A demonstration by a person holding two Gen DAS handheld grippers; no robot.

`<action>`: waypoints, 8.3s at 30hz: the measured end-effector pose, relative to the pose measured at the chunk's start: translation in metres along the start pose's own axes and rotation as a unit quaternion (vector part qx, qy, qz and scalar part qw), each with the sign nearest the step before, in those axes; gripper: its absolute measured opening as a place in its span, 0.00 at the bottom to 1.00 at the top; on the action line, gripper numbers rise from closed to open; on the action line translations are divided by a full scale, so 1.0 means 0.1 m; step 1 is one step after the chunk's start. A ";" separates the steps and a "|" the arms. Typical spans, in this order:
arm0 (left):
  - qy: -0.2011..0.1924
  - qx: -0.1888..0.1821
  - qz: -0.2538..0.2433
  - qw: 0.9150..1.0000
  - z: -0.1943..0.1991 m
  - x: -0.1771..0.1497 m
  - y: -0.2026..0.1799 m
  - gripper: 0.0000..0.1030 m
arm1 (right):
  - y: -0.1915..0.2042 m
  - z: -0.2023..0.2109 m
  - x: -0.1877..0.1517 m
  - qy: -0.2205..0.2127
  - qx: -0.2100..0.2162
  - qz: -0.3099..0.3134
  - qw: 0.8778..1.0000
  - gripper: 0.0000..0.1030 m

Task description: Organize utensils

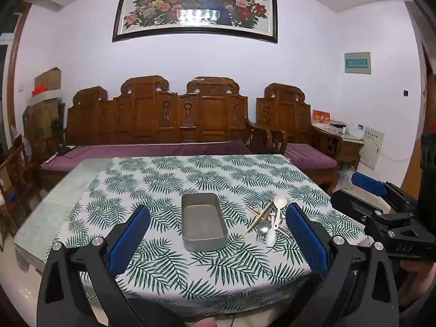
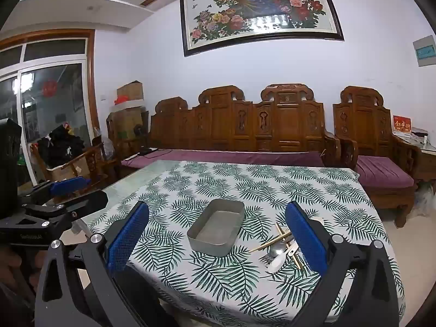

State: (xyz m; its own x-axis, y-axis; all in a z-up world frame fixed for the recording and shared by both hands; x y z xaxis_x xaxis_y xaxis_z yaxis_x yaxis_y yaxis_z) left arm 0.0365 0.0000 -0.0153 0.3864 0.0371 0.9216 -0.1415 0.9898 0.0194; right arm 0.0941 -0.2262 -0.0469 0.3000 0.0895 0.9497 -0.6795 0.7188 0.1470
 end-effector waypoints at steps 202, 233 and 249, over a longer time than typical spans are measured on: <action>0.260 -0.175 -0.118 0.942 -3.78 -0.94 -1.56 0.04 | -2.89 -2.66 -1.57 0.256 -0.097 -0.156 0.949 0.42; 0.216 -0.119 -0.031 0.969 -3.12 -0.64 -0.47 0.04 | -2.62 -2.58 -1.12 0.191 -0.062 -0.172 0.965 0.05; 0.276 -0.068 -0.023 0.958 -3.47 -0.98 0.02 0.04 | -2.11 -2.68 -1.02 0.188 -0.012 -0.136 0.973 0.05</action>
State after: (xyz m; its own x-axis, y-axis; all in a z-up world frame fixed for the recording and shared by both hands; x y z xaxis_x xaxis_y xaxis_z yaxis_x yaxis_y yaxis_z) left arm 0.3149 0.0464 -0.2400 0.8178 0.0228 0.5750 -0.0066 0.9995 -0.0303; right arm 0.3866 -0.2019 -0.2487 0.6936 0.1367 0.7073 -0.5263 0.7666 0.3679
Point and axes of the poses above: each gripper's, at about its wrist camera, not at the fingertips, and z roughly against the way its jaws point, y to its left, x to its top, the point moved 4 cm from there along -z, roughly the way its jaws point, and after that the axes turned 8 degrees about x, right-handed, at the moved point
